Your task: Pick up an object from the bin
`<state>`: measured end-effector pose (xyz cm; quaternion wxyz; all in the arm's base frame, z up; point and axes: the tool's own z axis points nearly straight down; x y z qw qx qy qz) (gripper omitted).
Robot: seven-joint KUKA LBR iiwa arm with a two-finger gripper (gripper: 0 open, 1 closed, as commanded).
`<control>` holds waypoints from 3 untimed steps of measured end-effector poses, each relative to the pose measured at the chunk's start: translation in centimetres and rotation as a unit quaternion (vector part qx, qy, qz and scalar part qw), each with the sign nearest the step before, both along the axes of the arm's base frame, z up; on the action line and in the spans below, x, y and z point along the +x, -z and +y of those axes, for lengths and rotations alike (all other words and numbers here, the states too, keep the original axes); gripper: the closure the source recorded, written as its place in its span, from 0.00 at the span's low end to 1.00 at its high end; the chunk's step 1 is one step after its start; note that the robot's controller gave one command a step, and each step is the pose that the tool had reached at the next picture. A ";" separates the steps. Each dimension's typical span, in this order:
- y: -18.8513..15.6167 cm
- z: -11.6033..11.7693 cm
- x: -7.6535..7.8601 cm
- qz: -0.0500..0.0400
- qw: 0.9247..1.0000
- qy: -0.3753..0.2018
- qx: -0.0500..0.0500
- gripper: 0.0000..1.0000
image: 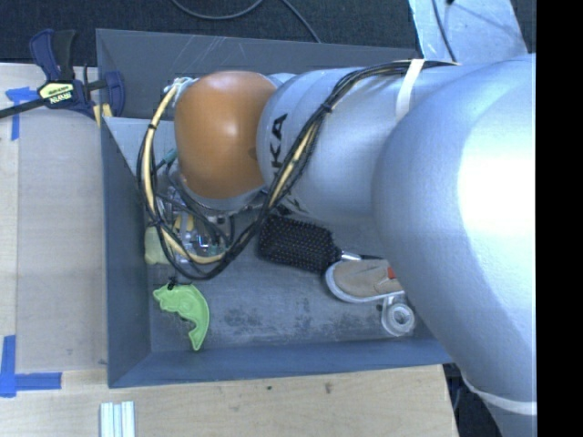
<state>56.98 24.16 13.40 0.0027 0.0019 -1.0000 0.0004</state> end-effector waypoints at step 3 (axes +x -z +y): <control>-0.5 -0.5 0.4 -0.004 1.000 -0.028 0.001 0.00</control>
Offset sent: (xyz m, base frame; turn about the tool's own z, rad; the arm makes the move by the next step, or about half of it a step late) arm -0.0148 -0.0015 -0.0635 0.1665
